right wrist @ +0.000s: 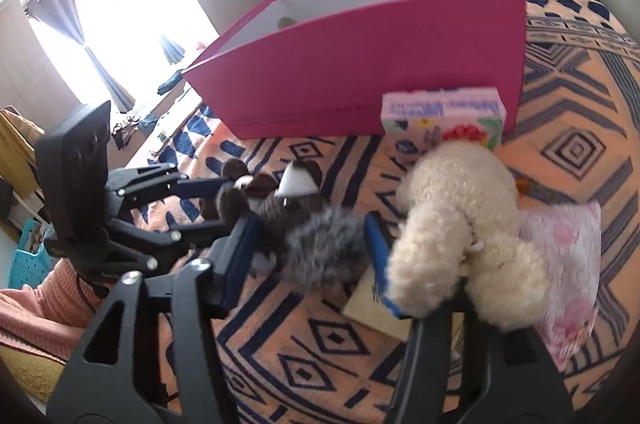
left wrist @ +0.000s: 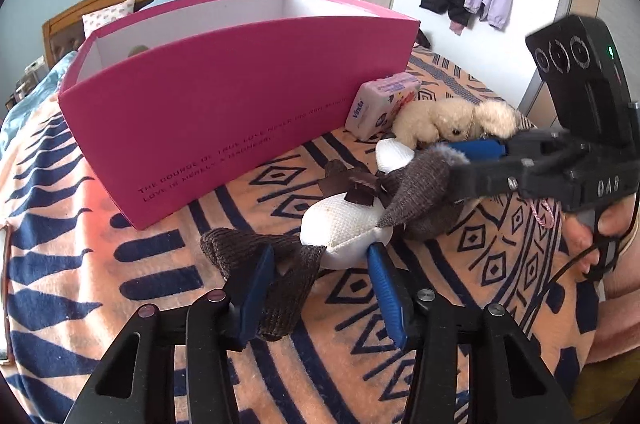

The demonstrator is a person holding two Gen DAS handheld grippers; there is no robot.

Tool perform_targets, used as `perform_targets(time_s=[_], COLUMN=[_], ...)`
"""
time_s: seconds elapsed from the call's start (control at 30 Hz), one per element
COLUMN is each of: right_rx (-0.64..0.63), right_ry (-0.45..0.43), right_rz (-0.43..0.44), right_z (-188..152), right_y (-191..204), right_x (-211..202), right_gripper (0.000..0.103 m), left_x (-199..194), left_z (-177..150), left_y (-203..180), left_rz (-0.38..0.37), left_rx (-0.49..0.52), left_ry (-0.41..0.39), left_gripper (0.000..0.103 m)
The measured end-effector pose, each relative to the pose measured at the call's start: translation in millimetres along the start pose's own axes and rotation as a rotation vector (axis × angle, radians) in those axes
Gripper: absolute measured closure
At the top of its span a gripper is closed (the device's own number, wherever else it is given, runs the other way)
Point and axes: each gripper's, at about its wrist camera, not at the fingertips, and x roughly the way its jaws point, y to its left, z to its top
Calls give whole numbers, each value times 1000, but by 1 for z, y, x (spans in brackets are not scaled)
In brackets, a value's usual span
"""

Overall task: Organize objects
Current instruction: 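Carry the dark brown plush over the box and lower it inside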

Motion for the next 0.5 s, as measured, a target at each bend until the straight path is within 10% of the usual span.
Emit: perform_targets(time_s=[0.5], right_rx=[-67], right_ry=[-32], right_rz=[-29], right_z=[-3], right_y=[19], right_x=[1], right_gripper=[49], left_x=[-10], left_z=[10], left_y=[-2], left_rz=[-71], left_rx=[-34], left_ry=[-12], left_gripper=[54])
